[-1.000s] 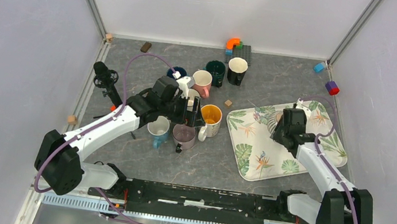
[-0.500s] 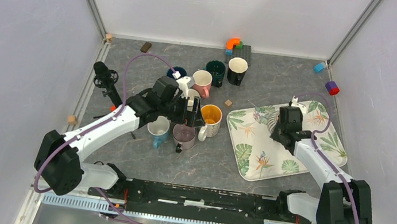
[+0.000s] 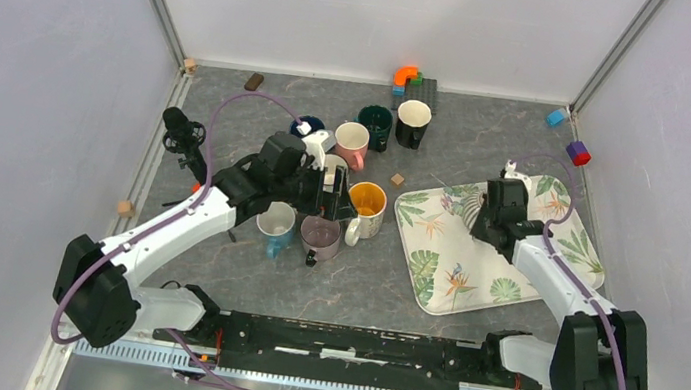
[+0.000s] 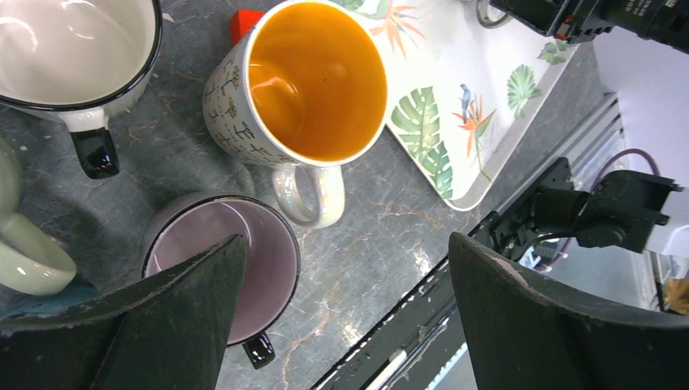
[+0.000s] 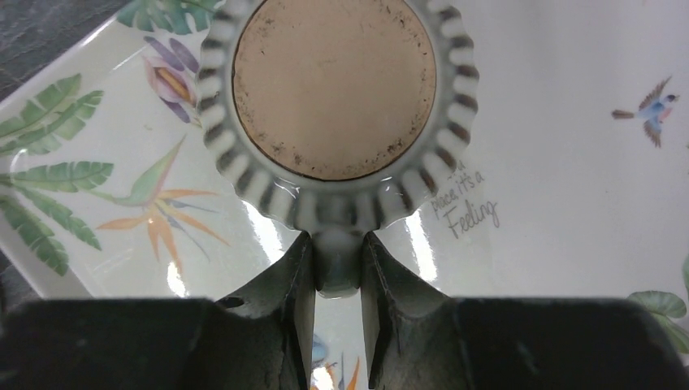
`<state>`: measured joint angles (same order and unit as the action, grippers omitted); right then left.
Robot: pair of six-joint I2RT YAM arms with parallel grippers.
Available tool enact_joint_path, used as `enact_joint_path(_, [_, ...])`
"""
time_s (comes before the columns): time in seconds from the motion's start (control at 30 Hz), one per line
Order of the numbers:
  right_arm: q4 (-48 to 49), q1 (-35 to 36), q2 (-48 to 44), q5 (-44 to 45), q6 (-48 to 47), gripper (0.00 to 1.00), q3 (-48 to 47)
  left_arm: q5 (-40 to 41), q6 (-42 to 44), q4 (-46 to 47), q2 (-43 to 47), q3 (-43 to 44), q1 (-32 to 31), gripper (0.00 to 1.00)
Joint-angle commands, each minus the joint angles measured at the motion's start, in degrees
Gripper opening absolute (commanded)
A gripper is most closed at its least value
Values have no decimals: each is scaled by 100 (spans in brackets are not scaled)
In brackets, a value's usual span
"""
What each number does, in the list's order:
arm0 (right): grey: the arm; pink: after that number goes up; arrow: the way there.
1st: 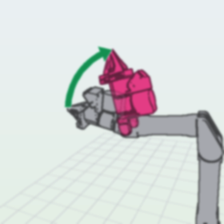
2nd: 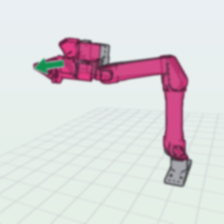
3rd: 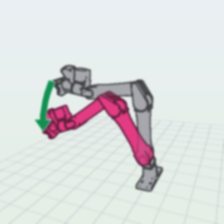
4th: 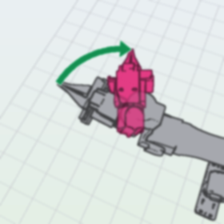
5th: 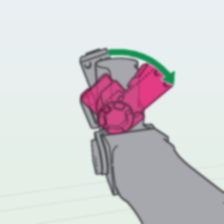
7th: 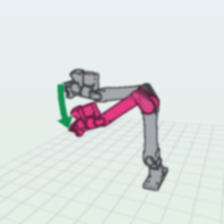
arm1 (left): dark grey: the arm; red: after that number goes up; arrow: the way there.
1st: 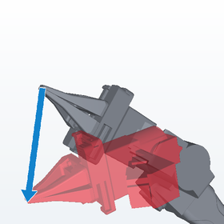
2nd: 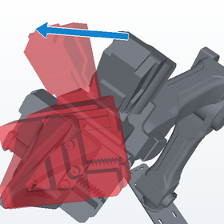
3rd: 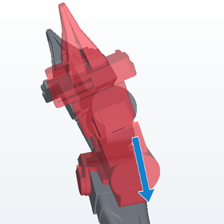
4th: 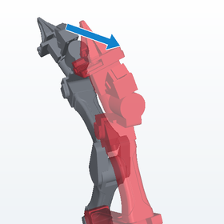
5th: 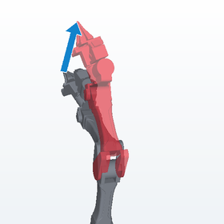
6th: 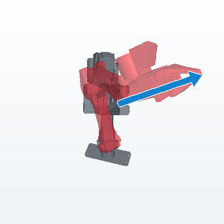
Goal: Turn the mug right side up
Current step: Turn over the cup on the tray.
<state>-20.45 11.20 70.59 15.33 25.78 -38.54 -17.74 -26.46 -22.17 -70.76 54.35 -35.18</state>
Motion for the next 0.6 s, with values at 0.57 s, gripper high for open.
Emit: enact_joint_path(0.57, [1572,14,-678,-3113,645,0,-1102,-55,-1557,1127,502,272,59,100])
